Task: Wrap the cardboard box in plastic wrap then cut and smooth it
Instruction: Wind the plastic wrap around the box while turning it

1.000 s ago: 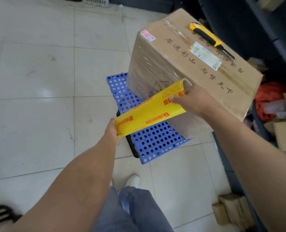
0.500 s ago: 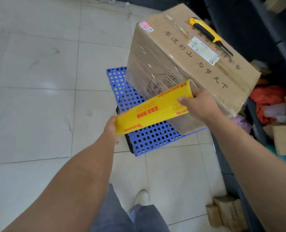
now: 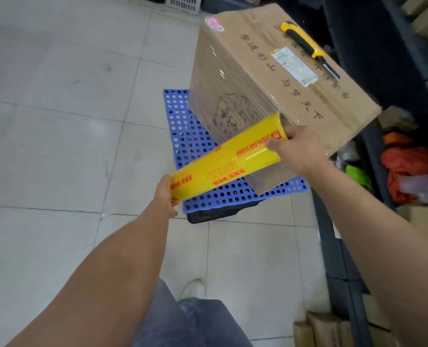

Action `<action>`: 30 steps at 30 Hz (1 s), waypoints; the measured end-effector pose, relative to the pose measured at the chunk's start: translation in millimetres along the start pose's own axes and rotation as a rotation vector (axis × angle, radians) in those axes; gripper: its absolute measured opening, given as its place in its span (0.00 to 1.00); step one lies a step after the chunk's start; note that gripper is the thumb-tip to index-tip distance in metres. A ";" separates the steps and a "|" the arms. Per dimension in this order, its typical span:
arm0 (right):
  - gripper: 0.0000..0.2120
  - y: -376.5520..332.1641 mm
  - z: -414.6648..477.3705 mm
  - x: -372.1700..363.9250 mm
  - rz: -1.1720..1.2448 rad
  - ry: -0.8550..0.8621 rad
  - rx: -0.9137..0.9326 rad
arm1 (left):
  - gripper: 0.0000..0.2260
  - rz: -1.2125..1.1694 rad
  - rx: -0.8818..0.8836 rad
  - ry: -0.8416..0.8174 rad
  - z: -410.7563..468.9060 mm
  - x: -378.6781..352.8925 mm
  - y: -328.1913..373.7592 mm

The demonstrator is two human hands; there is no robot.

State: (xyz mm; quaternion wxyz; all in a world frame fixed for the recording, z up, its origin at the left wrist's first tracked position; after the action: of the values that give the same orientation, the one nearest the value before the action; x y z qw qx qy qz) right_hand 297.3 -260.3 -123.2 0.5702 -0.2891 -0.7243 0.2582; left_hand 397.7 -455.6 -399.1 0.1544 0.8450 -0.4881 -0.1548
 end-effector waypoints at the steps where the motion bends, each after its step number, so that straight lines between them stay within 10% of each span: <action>1: 0.15 3.4 -2.9 2.4 -0.017 0.006 0.022 | 0.25 0.006 -0.010 0.014 -2.0 -1.5 -5.3; 6: 0.23 10.0 -9.9 8.2 -0.105 -0.006 0.043 | 0.24 -0.019 -0.012 0.059 -15.0 -2.0 -14.5; 12: 0.09 32.4 -20.4 13.5 0.019 -0.036 -0.028 | 0.24 -0.061 -0.013 0.049 -15.8 -6.5 -17.0; 22: 0.25 35.8 -32.1 13.3 0.004 0.018 0.005 | 0.36 0.005 -0.001 0.047 -25.5 -21.0 -40.3; 30: 0.15 56.9 -26.2 36.8 -0.051 -0.140 0.010 | 0.22 -0.093 0.012 0.072 -34.2 -49.2 -55.7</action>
State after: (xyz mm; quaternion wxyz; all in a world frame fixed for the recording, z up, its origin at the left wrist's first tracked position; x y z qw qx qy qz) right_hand 323.2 -193.0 -132.7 0.5260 -0.2491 -0.7682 0.2667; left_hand 431.6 -382.4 -385.6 0.1594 0.8726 -0.4435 -0.1282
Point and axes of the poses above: each hand's wrist, its own z-axis towards the middle knuckle, its own x-axis out of the back of the hand, y = z × x, the point moved 5 cm from there along z, towards the middle knuckle, and after that the axes turned 13 degrees about z, right-handed, at the moved point
